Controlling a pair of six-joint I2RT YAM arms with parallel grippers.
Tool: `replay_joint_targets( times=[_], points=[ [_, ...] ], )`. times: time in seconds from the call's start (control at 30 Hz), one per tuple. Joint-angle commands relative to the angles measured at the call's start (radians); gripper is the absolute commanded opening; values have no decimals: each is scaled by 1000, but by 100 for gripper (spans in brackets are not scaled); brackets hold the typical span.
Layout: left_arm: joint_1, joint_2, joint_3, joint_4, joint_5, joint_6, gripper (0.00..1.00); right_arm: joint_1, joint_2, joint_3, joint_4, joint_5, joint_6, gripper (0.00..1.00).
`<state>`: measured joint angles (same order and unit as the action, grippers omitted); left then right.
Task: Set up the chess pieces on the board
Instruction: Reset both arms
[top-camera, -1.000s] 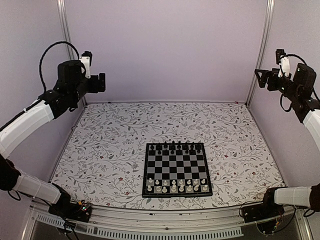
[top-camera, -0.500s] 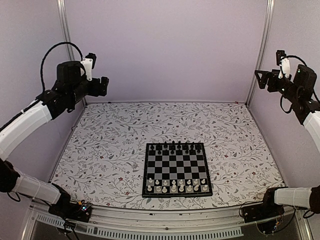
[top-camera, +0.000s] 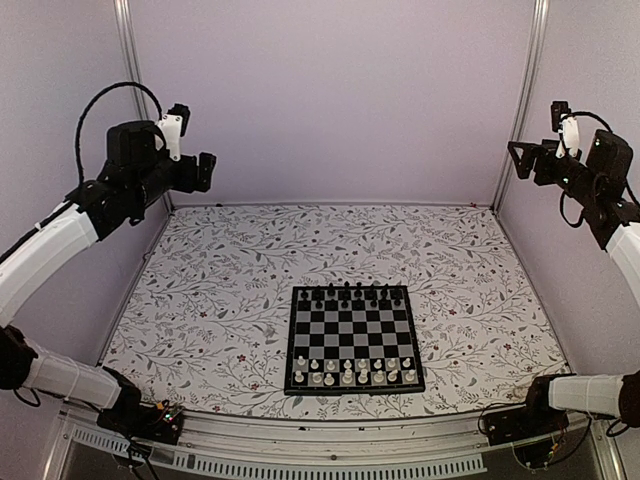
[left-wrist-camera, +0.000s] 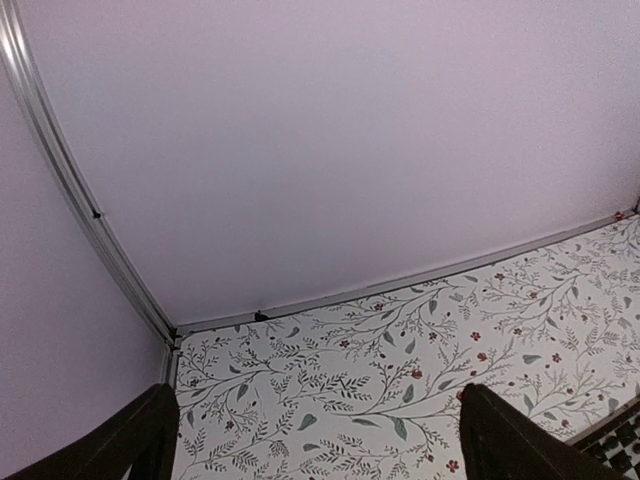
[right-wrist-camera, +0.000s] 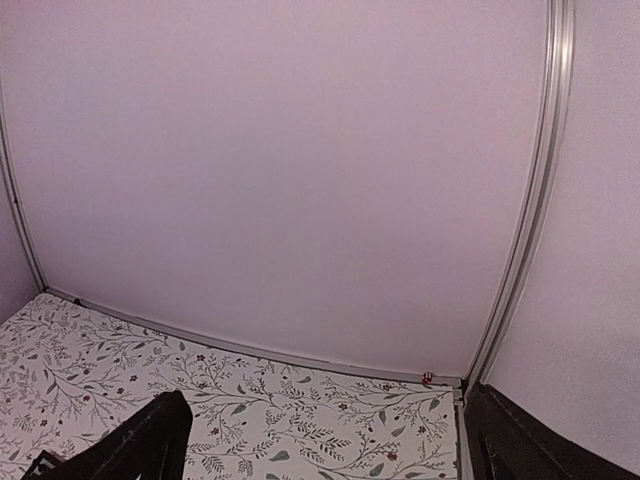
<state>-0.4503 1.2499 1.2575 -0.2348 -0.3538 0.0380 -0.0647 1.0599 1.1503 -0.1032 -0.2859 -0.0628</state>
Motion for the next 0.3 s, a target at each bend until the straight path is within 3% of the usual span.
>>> replay_joint_targets(
  times=[0.0, 0.17, 0.27],
  points=[
    [4, -50, 25, 20, -1, 17, 99, 2, -3, -15, 34, -22, 15, 99],
    [5, -45, 21, 14, -7, 20, 99, 2, -7, 6, 37, -23, 159, 99],
    [4, -37, 19, 9, 0, 16, 99, 3, 18, 42, 4, -40, 160, 99]
  ],
)
